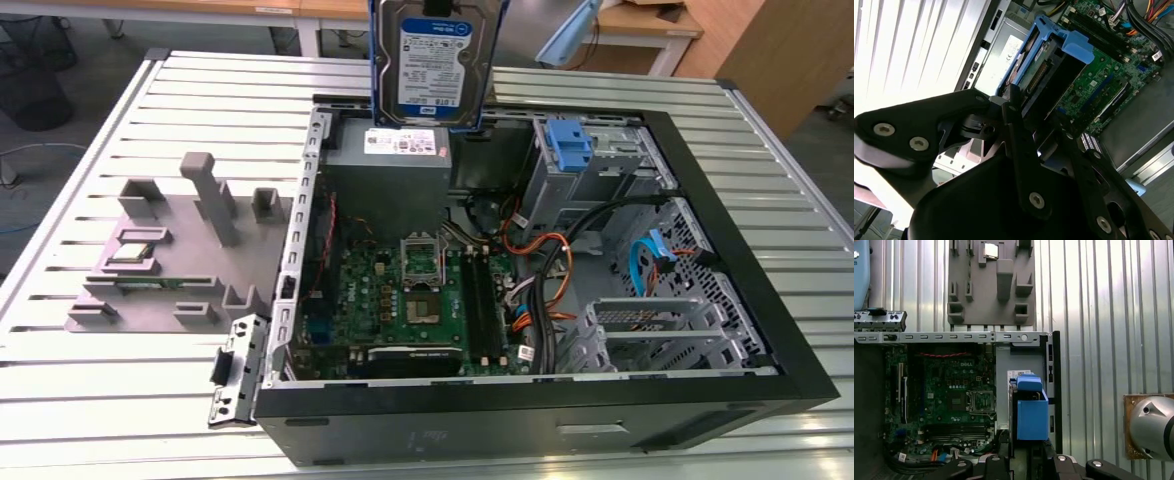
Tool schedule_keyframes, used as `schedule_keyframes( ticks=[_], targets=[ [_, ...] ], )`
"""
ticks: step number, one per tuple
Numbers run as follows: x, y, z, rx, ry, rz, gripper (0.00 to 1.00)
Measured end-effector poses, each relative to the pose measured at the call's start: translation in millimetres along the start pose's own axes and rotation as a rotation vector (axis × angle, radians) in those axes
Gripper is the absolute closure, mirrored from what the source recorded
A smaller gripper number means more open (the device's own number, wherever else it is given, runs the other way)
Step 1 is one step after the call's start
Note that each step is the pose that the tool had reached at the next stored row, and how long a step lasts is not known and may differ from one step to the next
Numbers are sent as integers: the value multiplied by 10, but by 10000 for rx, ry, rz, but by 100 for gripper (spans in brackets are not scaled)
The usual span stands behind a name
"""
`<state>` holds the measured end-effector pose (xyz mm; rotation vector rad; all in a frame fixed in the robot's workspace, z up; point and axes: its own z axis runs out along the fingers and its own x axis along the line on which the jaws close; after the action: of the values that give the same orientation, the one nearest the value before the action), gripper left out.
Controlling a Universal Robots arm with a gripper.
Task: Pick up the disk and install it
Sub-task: 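Pick up the disk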
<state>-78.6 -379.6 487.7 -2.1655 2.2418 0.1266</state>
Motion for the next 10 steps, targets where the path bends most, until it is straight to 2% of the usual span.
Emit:
schedule_keyframes(
  ticks=[10],
  targets=[
    [69, -3, -3, 0, 0, 0, 65]
  ],
)
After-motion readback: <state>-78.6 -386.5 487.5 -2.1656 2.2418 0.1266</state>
